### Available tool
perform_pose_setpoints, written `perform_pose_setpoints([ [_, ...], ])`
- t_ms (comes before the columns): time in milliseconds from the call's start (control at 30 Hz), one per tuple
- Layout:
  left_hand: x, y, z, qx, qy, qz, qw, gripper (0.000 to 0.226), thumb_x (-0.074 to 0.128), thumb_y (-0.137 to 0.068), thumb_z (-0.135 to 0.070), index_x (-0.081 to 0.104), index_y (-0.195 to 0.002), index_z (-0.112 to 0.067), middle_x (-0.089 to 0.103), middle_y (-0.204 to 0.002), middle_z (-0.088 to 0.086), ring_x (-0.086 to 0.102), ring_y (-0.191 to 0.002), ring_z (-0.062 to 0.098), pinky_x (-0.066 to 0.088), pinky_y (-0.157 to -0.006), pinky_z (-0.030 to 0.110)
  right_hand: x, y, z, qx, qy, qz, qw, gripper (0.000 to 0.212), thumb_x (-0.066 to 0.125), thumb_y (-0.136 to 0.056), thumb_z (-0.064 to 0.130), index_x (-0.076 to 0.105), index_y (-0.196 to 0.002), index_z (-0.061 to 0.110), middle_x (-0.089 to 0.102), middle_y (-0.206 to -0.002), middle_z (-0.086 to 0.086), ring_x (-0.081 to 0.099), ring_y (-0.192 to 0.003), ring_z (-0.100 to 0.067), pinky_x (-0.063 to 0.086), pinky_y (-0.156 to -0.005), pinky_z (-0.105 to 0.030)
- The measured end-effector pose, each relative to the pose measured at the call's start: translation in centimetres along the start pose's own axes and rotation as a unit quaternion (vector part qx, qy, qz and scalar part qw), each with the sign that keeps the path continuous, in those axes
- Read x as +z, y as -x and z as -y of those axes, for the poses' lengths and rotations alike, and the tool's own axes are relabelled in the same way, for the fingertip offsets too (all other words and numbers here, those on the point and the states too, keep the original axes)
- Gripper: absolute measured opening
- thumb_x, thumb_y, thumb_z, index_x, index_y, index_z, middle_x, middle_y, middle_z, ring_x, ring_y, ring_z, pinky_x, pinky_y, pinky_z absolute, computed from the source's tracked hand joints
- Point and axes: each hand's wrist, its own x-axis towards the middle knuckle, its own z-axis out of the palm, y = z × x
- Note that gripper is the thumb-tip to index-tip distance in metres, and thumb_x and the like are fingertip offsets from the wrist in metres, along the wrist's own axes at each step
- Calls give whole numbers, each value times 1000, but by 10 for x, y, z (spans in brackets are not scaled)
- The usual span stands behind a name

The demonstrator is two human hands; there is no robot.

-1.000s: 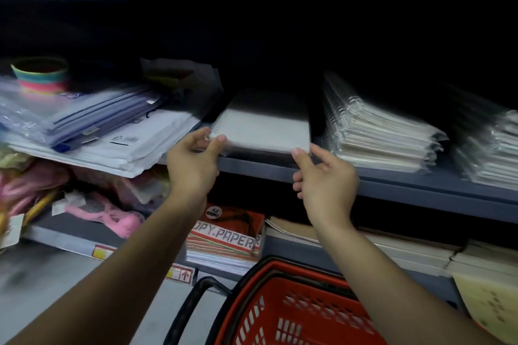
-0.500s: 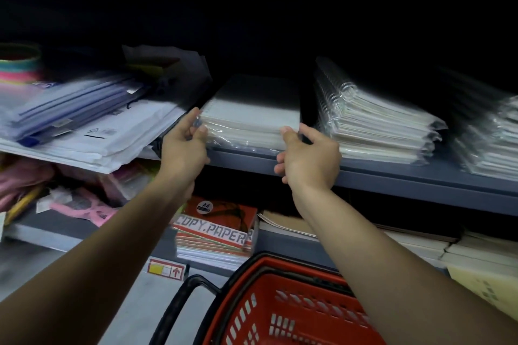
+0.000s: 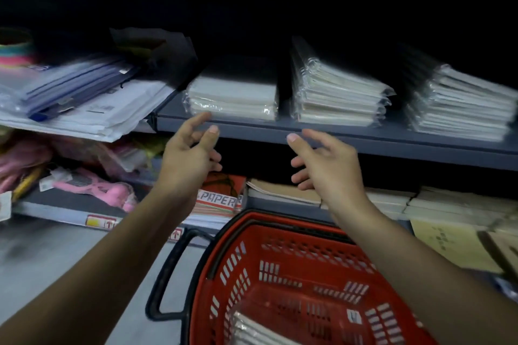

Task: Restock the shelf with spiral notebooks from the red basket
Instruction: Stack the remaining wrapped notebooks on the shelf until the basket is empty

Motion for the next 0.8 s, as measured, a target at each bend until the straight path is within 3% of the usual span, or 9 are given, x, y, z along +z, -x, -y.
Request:
perform_pose_setpoints([
  [133, 10, 60, 16, -55, -11, 7, 998, 25, 54, -101, -15, 60, -125, -17, 59, -84, 0, 53, -49, 3, 48, -54, 23, -42, 48, -23, 58, 48, 45, 996, 40, 71, -91, 37, 67, -126, 18, 72, -76, -7, 65, -56, -21, 54, -53, -32],
  [233, 12, 107, 56, -108, -51, 20, 993, 20, 57, -99, -12, 63, -118, -11, 60, -81, 3, 53, -51, 8, 49, -51, 21, -70, 83, -50, 98, 98, 89, 986, 37, 69, -91, 40, 67, -123, 20, 73, -82, -4, 66, -59, -19, 58, -59, -35],
  [333, 13, 137, 109, -161, -169, 42, 971, 22, 63, -96, -11, 66, -115, 0, 61, -81, 5, 58, -77, 17, 55, -82, 39, -88, 110, -85, 152, 147, 121, 970, 34, 68, -91, 41, 67, -120, 23, 75, -89, -5, 69, -65, -19, 59, -64, -33],
  [400, 18, 144, 139, -197, -228, 72, 951, 23, 64, -95, -10, 67, -114, 3, 59, -81, 3, 55, -89, 18, 50, -91, 38, -95, 120, -113, 212, 146, 113, 960, 33, 68, -92, 37, 70, -117, 15, 74, -87, -9, 65, -66, -21, 55, -61, -32],
  [533, 30, 148, 169, -204, -347, 150, 903, 9, 61, -96, -13, 68, -100, -7, 63, -81, -1, 61, -91, 21, 37, -73, 14, -87, 124, -153, 347, 129, 137, 919, 35, 68, -91, 44, 69, -106, 12, 73, -94, -10, 72, -85, -29, 59, -79, -38],
  [600, 35, 147, 178, -198, -423, 191, 864, 18, 58, -97, -21, 67, -107, -9, 70, -90, 5, 65, -93, 24, 42, -73, 19, -81, 125, -170, 368, 128, 135, 911, 35, 67, -91, 47, 67, -105, 15, 71, -96, -7, 71, -98, -29, 58, -88, -41],
  [667, 33, 146, 184, -190, -495, 223, 818, 27, 53, -98, -27, 65, -114, -9, 72, -99, 12, 68, -99, 30, 50, -81, 27, -75, 124, -188, 374, 138, 112, 910, 37, 67, -92, 45, 67, -110, 13, 67, -93, -2, 67, -96, -25, 57, -81, -36],
  [733, 29, 147, 190, -172, -550, 253, 777, 23, 49, -97, -28, 64, -101, -12, 70, -94, 11, 66, -102, 31, 48, -91, 29, -72, 127, -205, 398, 145, 105, 900, 38, 65, -93, 46, 64, -115, 14, 64, -100, -3, 63, -98, -23, 54, -74, -30],
  [800, 23, 148, 194, -153, -601, 271, 736, 29, 47, -95, -33, 64, -92, -10, 71, -97, 12, 63, -105, 32, 43, -103, 34, -70, 132, -223, 421, 154, 115, 886, 39, 64, -93, 48, 62, -110, 14, 67, -105, -6, 66, -100, -27, 58, -84, -36],
])
